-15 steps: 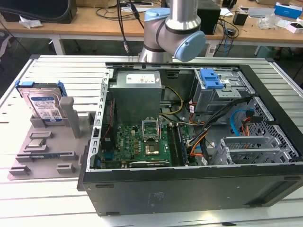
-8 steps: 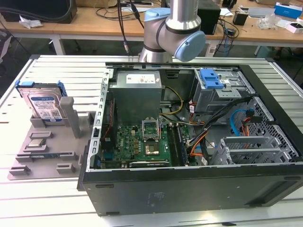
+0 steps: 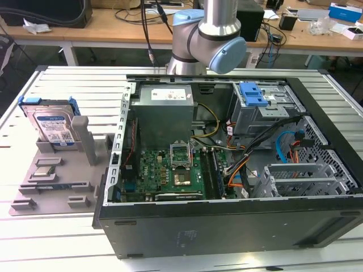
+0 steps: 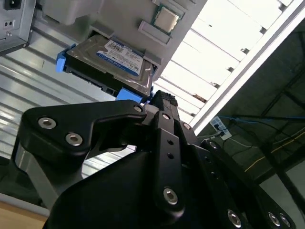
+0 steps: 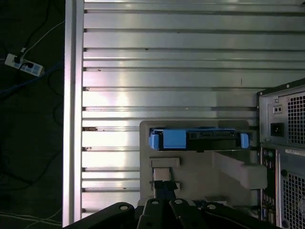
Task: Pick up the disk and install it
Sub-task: 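Pick up the disk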
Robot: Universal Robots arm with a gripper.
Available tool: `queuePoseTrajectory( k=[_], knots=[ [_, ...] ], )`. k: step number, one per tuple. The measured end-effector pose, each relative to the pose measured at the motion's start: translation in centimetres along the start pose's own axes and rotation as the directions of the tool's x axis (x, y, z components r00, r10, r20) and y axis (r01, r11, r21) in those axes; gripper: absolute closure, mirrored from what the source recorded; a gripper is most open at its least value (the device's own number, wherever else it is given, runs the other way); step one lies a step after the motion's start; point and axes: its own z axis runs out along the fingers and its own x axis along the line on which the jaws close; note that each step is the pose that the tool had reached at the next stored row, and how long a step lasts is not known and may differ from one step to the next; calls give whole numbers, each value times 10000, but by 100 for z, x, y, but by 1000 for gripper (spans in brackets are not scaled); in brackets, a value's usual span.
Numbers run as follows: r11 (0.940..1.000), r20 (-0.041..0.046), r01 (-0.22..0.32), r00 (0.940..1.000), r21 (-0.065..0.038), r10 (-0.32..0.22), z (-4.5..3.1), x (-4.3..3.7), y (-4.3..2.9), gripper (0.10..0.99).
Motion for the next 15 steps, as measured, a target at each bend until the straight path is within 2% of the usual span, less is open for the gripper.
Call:
queuePoseTrajectory(
  k=[1, 3, 4, 7, 9, 10, 12, 13, 15],
  knots=[
    [9987, -22, 508, 9987, -12, -508, 0, 0, 0, 980],
    [9955, -40, 943, 9955, -23, -943, 0, 0, 0, 980],
    [9912, -56, 1327, 9911, -33, -1327, 0, 0, 0, 980],
    [9707, -99, 2403, 9706, -64, -2404, 0, 0, 0, 980],
    [9638, -108, 2664, 9638, -73, -2665, 0, 0, 0, 980],
    [9560, -118, 2932, 9560, -82, -2933, 0, 0, 0, 980],
    [9451, -130, 3267, 9450, -94, -3268, 0, 0, 0, 980],
    [9370, -139, 3491, 9369, -102, -3492, 0, 0, 0, 980],
    [9250, -150, 3798, 9249, -114, -3799, 0, 0, 0, 980]
  ],
)
